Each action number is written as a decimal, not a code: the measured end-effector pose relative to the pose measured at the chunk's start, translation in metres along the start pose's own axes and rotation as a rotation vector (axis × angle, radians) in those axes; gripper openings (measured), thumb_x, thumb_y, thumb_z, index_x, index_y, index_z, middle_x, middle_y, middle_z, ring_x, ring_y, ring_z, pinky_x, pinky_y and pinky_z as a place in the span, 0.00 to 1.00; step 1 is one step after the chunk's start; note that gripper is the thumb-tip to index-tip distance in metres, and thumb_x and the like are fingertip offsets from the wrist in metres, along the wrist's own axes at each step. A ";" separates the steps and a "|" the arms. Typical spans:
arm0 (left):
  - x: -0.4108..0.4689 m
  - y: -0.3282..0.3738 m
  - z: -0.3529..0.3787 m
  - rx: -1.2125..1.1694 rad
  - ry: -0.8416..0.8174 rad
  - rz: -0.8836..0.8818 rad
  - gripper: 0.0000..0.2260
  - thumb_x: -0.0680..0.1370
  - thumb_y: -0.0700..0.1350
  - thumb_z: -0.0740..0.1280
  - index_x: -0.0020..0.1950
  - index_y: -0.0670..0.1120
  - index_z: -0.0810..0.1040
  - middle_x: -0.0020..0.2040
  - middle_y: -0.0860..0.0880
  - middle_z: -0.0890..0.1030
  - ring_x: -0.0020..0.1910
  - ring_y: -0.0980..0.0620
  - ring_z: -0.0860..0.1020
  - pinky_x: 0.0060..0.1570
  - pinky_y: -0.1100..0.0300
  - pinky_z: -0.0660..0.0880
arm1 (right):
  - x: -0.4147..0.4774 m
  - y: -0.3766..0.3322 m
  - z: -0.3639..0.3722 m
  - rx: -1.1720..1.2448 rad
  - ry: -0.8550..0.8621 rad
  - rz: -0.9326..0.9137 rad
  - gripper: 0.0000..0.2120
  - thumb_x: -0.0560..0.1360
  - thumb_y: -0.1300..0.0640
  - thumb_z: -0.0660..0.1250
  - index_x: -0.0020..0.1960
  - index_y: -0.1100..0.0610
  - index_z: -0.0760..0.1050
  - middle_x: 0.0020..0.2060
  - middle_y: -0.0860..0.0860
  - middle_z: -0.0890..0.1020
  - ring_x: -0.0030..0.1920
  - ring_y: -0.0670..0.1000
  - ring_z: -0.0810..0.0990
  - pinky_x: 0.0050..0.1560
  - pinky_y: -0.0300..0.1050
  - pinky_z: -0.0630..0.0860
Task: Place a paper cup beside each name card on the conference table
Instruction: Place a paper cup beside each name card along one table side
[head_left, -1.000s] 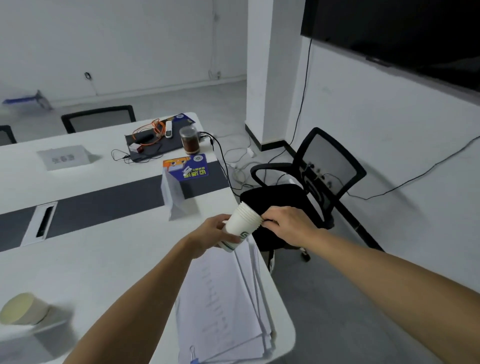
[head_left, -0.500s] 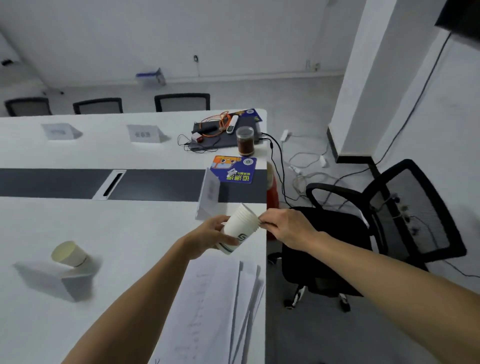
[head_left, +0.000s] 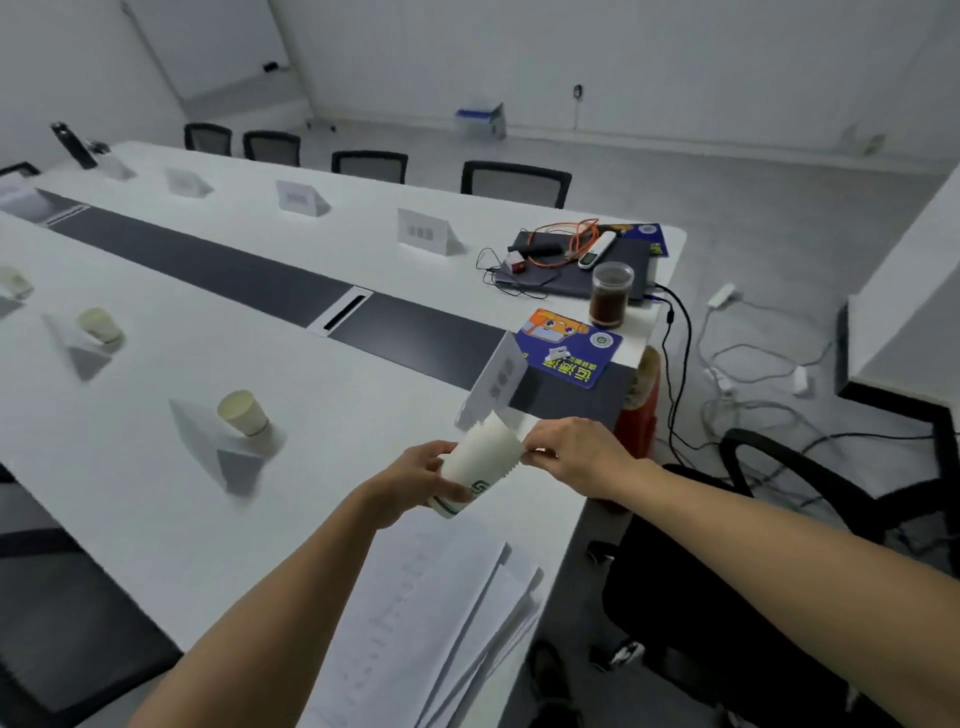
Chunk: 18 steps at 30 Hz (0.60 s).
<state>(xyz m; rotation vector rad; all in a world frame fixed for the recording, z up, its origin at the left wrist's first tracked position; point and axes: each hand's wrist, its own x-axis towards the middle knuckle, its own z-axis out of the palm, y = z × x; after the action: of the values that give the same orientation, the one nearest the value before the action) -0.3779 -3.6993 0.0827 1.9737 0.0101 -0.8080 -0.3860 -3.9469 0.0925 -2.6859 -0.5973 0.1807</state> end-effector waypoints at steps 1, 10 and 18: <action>0.005 -0.002 -0.006 -0.018 0.018 -0.016 0.27 0.70 0.38 0.75 0.66 0.48 0.73 0.59 0.43 0.79 0.58 0.43 0.77 0.60 0.48 0.77 | 0.011 0.003 0.000 0.002 -0.010 -0.012 0.13 0.79 0.45 0.61 0.57 0.50 0.79 0.52 0.45 0.82 0.50 0.50 0.80 0.46 0.43 0.73; 0.079 -0.011 -0.077 -0.269 0.234 -0.068 0.29 0.68 0.36 0.76 0.67 0.47 0.73 0.57 0.41 0.81 0.55 0.42 0.80 0.55 0.47 0.79 | 0.148 0.042 -0.050 -0.077 0.063 0.019 0.09 0.78 0.51 0.63 0.50 0.54 0.80 0.45 0.51 0.83 0.43 0.52 0.79 0.41 0.49 0.78; 0.112 -0.052 -0.101 -0.400 0.323 -0.186 0.29 0.69 0.37 0.76 0.68 0.48 0.72 0.57 0.42 0.80 0.55 0.43 0.79 0.55 0.50 0.78 | 0.273 0.055 -0.012 -0.263 -0.003 0.071 0.11 0.79 0.52 0.61 0.52 0.52 0.81 0.47 0.56 0.83 0.47 0.58 0.81 0.39 0.45 0.71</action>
<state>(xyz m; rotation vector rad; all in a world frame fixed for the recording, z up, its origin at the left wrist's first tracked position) -0.2539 -3.6266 0.0132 1.7129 0.5136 -0.5426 -0.1169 -3.8791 0.0710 -2.9633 -0.5608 0.1336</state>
